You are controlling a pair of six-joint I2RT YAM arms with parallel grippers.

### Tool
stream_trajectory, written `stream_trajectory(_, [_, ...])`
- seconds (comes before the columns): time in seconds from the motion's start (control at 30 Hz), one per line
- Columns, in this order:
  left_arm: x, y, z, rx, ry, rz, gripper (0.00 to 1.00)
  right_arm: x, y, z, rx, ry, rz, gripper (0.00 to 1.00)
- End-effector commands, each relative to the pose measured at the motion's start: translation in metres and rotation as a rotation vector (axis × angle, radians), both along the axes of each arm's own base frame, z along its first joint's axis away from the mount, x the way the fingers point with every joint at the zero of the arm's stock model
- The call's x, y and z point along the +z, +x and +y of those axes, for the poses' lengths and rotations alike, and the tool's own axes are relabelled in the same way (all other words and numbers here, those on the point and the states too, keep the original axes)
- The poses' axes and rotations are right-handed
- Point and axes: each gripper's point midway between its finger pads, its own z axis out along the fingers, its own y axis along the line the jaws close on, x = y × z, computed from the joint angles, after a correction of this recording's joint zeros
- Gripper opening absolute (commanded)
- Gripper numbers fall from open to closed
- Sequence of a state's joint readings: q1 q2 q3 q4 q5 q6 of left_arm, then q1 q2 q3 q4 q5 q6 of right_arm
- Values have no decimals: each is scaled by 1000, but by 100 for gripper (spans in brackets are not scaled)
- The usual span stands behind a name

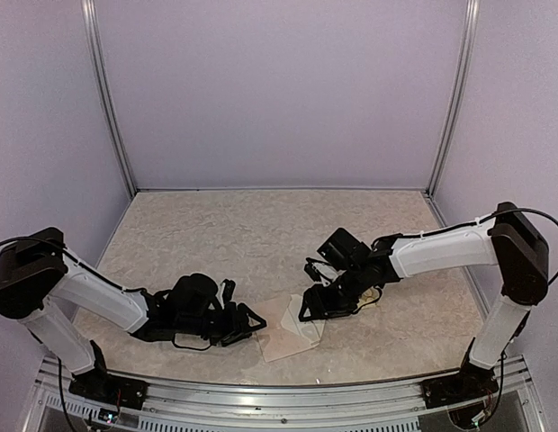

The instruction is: Place the letter into the envelope and seal it

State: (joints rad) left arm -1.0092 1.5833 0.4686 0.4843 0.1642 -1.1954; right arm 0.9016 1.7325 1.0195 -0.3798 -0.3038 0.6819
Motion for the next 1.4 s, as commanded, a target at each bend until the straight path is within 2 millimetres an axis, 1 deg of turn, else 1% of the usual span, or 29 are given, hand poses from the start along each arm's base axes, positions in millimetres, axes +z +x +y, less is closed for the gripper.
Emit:
stream_trajectory(0.0, [-3, 5, -4, -7, 6, -16, 56, -8, 2, 9, 19, -21, -11, 64])
stream_trajectory(0.07, [-5, 5, -6, -11, 5, -13, 56, -10, 1, 13, 28, -25, -11, 64])
stream_trajectory(0.13, [-8, 6, -6, -12, 11, -10, 53, -13, 1, 16, 35, -31, -7, 64])
stream_trajectory(0.23, [-14, 6, -5, -11, 18, -2, 50, -14, -1, 22, 45, -33, -6, 64])
stream_trajectory(0.43, [-17, 5, -6, -17, 23, 2, 47, -15, -7, 32, 58, -39, 1, 63])
stream_trajectory(0.63, [-19, 5, -8, -22, 22, 5, 46, -16, -12, 42, 70, -37, 14, 63])
stream_trajectory(0.87, [-18, 4, -9, -26, 19, 4, 46, -10, -19, 58, 91, 1, 28, 62])
stream_trajectory(0.97, [-17, 4, -10, -28, 14, 0, 46, -12, -21, 63, 97, 3, 34, 62])
stream_trajectory(1.17, [-16, 4, -12, -31, 10, -1, 45, -13, -25, 68, 107, 4, 36, 62])
stream_trajectory(1.37, [-15, 5, -13, -30, 10, -7, 45, -7, -22, 65, 93, -6, 15, 63])
